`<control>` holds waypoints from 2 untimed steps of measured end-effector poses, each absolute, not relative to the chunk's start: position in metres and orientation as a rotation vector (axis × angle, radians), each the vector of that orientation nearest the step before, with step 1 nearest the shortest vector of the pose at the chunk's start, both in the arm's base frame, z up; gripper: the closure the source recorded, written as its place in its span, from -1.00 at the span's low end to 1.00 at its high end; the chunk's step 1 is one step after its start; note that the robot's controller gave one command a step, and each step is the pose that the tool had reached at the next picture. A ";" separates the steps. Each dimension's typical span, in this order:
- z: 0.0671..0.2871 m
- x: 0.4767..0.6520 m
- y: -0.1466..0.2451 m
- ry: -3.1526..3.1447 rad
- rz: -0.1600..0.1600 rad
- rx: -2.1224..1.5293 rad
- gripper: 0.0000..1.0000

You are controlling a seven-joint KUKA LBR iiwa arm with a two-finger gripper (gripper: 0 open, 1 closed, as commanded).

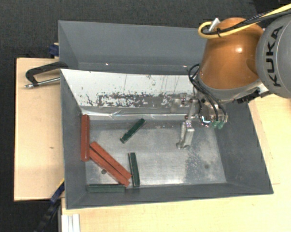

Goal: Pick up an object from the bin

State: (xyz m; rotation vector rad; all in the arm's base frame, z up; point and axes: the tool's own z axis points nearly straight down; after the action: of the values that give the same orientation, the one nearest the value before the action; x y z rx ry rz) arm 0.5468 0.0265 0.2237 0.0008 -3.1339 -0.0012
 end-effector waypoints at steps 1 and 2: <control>0.228 0.548 0.026 -3.143 -0.002 0.000 -1.00; 0.192 0.567 0.053 -3.150 0.000 0.077 -1.00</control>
Offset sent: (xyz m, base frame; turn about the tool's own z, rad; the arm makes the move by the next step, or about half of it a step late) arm 0.0372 0.0599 -0.0861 -0.1099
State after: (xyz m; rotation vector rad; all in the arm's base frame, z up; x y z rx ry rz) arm 0.5673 0.0526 0.1916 0.0772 -3.1501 0.0004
